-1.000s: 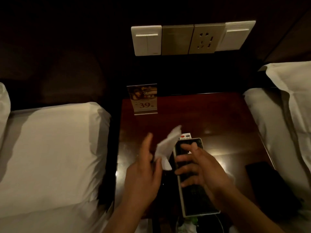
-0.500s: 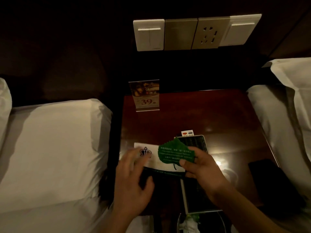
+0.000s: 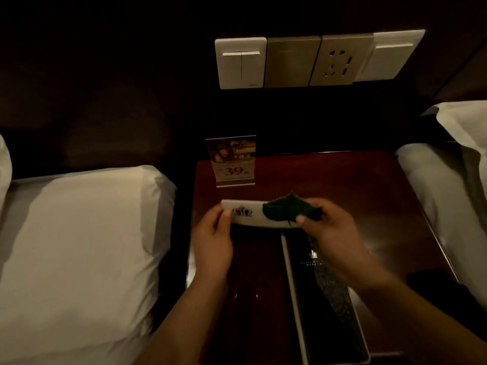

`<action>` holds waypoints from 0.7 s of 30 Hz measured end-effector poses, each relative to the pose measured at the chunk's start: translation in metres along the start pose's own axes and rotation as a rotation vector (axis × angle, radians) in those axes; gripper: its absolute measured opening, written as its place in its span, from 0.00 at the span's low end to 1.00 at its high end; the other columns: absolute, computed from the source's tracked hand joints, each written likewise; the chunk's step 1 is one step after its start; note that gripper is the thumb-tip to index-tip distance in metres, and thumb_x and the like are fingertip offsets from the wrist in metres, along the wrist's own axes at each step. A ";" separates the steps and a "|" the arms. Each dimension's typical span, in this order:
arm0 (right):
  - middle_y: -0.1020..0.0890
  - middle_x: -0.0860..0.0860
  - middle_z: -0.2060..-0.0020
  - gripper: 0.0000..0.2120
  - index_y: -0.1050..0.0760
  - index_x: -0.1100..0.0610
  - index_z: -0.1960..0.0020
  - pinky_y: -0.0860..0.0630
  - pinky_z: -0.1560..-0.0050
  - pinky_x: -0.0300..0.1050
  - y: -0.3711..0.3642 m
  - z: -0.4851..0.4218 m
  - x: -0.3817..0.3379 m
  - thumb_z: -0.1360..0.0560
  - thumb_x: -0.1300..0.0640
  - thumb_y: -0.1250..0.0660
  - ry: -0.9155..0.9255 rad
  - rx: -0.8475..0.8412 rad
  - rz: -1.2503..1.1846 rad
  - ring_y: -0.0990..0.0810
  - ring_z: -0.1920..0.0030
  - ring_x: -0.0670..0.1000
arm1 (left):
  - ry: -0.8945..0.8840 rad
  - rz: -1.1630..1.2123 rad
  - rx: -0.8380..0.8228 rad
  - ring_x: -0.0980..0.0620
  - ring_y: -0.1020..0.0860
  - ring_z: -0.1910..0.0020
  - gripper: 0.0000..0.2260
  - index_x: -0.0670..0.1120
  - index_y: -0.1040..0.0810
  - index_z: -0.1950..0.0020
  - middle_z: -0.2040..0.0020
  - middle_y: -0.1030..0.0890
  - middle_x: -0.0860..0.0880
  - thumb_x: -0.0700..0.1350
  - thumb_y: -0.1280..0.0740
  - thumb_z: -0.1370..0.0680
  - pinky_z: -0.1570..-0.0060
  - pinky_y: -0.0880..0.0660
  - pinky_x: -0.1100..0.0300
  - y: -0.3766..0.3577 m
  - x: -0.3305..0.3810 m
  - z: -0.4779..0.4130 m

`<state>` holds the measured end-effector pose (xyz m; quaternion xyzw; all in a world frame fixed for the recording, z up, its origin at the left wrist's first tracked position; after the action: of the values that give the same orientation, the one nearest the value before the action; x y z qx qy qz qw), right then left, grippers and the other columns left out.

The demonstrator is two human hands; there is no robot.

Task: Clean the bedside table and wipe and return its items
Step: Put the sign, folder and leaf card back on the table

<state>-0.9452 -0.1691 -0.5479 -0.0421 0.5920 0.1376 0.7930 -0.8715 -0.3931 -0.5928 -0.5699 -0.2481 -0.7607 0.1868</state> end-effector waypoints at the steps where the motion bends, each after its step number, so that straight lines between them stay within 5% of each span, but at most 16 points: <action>1: 0.15 0.46 0.55 0.13 0.20 0.51 0.51 0.23 0.53 0.37 0.007 -0.012 -0.006 0.24 0.68 0.33 0.030 0.021 0.029 0.18 0.53 0.41 | -0.017 0.016 0.002 0.53 0.18 0.45 0.08 0.52 0.17 0.45 0.48 0.16 0.53 0.46 0.36 0.19 0.44 0.20 0.50 -0.011 0.007 -0.009; 3: 0.16 0.50 0.51 0.14 0.21 0.49 0.51 0.22 0.49 0.44 0.020 -0.036 -0.016 0.23 0.68 0.33 0.077 0.052 0.061 0.18 0.49 0.48 | -0.044 0.027 0.002 0.53 0.18 0.47 0.08 0.53 0.18 0.47 0.50 0.16 0.55 0.44 0.36 0.18 0.49 0.21 0.58 -0.033 0.019 -0.027; 7: 0.17 0.49 0.53 0.15 0.23 0.46 0.53 0.21 0.58 0.42 0.044 -0.078 -0.015 0.23 0.67 0.33 0.098 0.085 0.126 0.18 0.50 0.52 | -0.050 0.017 0.031 0.53 0.20 0.46 0.08 0.48 0.18 0.43 0.48 0.18 0.53 0.43 0.36 0.18 0.52 0.24 0.66 -0.071 0.027 -0.053; 10: 0.18 0.52 0.52 0.13 0.23 0.48 0.53 0.20 0.46 0.56 0.063 -0.100 -0.004 0.24 0.67 0.32 0.081 0.158 0.189 0.18 0.49 0.55 | -0.005 0.055 0.018 0.55 0.22 0.44 0.10 0.47 0.18 0.39 0.43 0.18 0.51 0.44 0.35 0.18 0.48 0.25 0.66 -0.095 0.022 -0.067; 14: 0.19 0.56 0.47 0.10 0.24 0.55 0.46 0.21 0.44 0.62 0.080 -0.123 0.008 0.24 0.67 0.32 0.056 0.234 0.193 0.19 0.47 0.58 | 0.011 0.038 0.015 0.55 0.22 0.43 0.11 0.48 0.18 0.38 0.42 0.17 0.50 0.44 0.34 0.19 0.49 0.27 0.68 -0.118 0.013 -0.080; 21: 0.19 0.55 0.45 0.11 0.27 0.54 0.46 0.23 0.53 0.47 0.082 -0.152 0.017 0.23 0.67 0.33 0.107 0.274 0.161 0.20 0.48 0.55 | 0.067 0.006 0.091 0.49 0.22 0.38 0.14 0.46 0.21 0.33 0.38 0.19 0.46 0.45 0.36 0.18 0.38 0.25 0.56 -0.132 0.004 -0.093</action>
<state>-1.1041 -0.1224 -0.6009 0.1064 0.6483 0.1162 0.7449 -1.0195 -0.3418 -0.6314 -0.5358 -0.2742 -0.7668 0.2230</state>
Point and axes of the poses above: each hand's wrist, its own z-axis away from the middle knuckle, its own y-axis out of the back of the hand, x = y × z, the point moved 8 cm from there along -z, towards the middle knuckle
